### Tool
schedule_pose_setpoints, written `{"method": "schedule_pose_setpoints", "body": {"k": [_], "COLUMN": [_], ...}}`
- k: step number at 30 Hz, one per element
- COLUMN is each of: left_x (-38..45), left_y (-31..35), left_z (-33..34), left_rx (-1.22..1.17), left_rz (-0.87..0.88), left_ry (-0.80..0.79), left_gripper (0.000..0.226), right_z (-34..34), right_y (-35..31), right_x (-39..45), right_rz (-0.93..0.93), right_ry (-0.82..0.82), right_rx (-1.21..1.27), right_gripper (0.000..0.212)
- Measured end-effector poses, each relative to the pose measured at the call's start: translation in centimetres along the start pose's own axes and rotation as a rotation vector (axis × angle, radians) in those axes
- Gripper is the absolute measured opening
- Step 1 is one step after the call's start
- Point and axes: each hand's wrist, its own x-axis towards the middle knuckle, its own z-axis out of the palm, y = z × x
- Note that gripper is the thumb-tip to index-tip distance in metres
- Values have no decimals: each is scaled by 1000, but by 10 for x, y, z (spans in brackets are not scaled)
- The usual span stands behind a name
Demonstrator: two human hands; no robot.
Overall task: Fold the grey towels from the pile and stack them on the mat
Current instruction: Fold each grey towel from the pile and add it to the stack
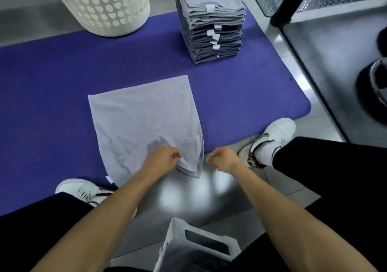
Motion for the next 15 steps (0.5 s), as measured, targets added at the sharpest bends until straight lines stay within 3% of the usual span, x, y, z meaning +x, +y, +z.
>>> {"method": "schedule_pose_setpoints", "body": {"k": [3, 6, 10, 13, 15], "left_x": [2, 9, 13, 15, 17], "left_y": [0, -6, -13, -19, -21], "left_z": [23, 40, 46, 44, 43], "left_rx": [85, 257, 410, 347, 320], "left_rz": [119, 203, 231, 218, 229], "left_ry": [-1, -4, -2, 77, 91], "left_gripper": [19, 23, 21, 8, 13], "right_z": [16, 22, 24, 34, 44], "right_y": [15, 41, 57, 57, 57], "right_x": [6, 13, 23, 31, 34], "right_rz": [68, 123, 202, 188, 183], "right_ry": [-14, -20, -50, -80, -112], "right_rx": [241, 369, 413, 364, 314], "right_gripper": [30, 25, 19, 8, 6]}}
